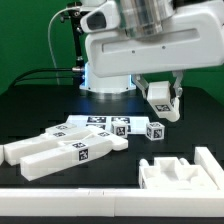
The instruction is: Assemble chair
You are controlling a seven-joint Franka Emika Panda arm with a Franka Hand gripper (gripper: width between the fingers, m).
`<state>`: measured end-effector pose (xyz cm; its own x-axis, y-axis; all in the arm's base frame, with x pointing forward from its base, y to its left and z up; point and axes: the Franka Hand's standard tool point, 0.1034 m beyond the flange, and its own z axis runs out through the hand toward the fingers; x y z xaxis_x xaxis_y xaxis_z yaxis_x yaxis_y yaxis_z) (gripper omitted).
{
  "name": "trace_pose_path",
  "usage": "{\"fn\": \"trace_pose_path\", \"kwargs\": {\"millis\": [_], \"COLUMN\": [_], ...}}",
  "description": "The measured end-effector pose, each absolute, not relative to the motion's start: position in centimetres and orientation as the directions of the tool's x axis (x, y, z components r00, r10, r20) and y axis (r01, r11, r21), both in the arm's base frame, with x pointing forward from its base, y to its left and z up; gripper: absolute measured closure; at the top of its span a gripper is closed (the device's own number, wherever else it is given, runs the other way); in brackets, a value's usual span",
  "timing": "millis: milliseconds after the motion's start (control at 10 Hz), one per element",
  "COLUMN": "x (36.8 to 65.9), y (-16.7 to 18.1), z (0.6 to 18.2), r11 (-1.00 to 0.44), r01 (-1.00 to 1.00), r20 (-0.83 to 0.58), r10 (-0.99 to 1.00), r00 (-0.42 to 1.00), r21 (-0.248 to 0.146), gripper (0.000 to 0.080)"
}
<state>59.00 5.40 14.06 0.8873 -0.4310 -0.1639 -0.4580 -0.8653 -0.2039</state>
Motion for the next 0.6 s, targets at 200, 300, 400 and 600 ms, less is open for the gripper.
{"fn": "trace_pose_path", "kwargs": {"millis": [200,300,400,600], "x": [59.0,59.3,59.7,61.6], "y": [5.8,6.0,6.1,6.5], "z": [13.6,13.6,13.3,13.4], "r11": [-0.866,-0.866,-0.871,-0.92], "r01": [-0.453,-0.449,-0.438,-0.353], "r20": [-0.052,0.005,0.07,0.141], "r10": [-0.453,-0.461,-0.462,-0.377], "r00": [0.89,0.887,0.884,0.915], "r21": [-0.213,-0.219,-0.222,-0.169], "gripper": [0.0515,0.0515,0.0515,0.0515]}}
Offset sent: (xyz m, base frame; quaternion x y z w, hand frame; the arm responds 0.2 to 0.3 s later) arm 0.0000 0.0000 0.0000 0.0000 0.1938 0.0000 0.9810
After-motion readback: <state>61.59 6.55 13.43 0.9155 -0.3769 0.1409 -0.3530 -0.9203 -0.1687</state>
